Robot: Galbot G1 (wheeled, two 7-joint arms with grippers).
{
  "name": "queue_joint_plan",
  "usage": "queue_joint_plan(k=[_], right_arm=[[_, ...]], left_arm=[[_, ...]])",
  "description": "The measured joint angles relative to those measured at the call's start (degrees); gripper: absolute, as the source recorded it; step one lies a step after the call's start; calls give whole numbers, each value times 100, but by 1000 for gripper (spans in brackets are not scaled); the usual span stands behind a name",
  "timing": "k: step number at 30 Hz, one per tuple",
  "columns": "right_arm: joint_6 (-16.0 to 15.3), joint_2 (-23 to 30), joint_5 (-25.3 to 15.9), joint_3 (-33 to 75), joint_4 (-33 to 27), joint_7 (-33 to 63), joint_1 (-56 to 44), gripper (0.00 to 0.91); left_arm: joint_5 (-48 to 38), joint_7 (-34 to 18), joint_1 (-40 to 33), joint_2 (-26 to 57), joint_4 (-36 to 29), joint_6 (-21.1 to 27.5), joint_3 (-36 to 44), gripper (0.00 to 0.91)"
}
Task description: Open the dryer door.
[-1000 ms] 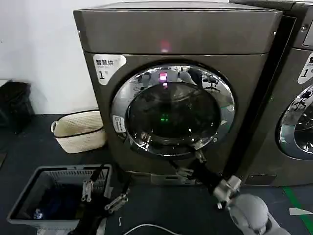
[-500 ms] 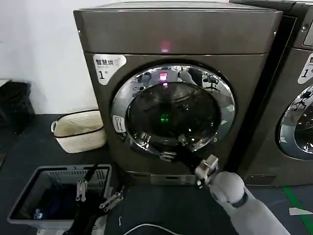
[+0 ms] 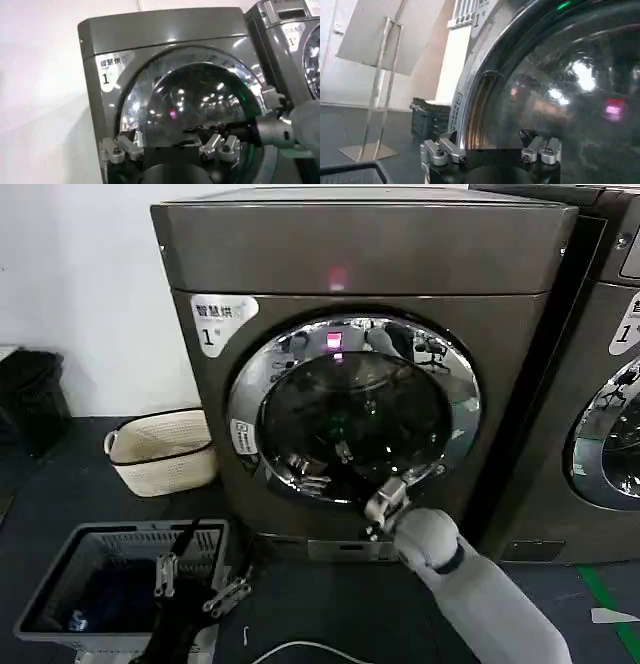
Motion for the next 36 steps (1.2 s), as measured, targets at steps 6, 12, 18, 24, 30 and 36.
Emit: queue_joint_plan(k=[6, 12, 18, 24, 30, 36], right_arm=[[17, 136, -29, -120, -179, -6, 165, 907], [15, 283, -30, -235, -321, -6, 307, 907], [10, 431, -26, -315, -443, -18, 403, 907], [7, 588, -23, -376, -573, -37, 477, 907], [26, 736, -27, -434, -720, -130, 530, 907], [58, 853, -31, -494, -858, -228, 583, 907]], left_arm=[[4, -1, 0, -26, 26, -6, -12, 907], [9, -2, 6, -38, 28, -12, -30, 907], [9, -2, 20, -47, 27, -15, -49, 907], [-4, -4, 42, -51, 16, -23, -105, 907], [-7, -4, 52, -53, -3, -27, -112, 907], [-3, -4, 86, -59, -11, -33, -112, 907]])
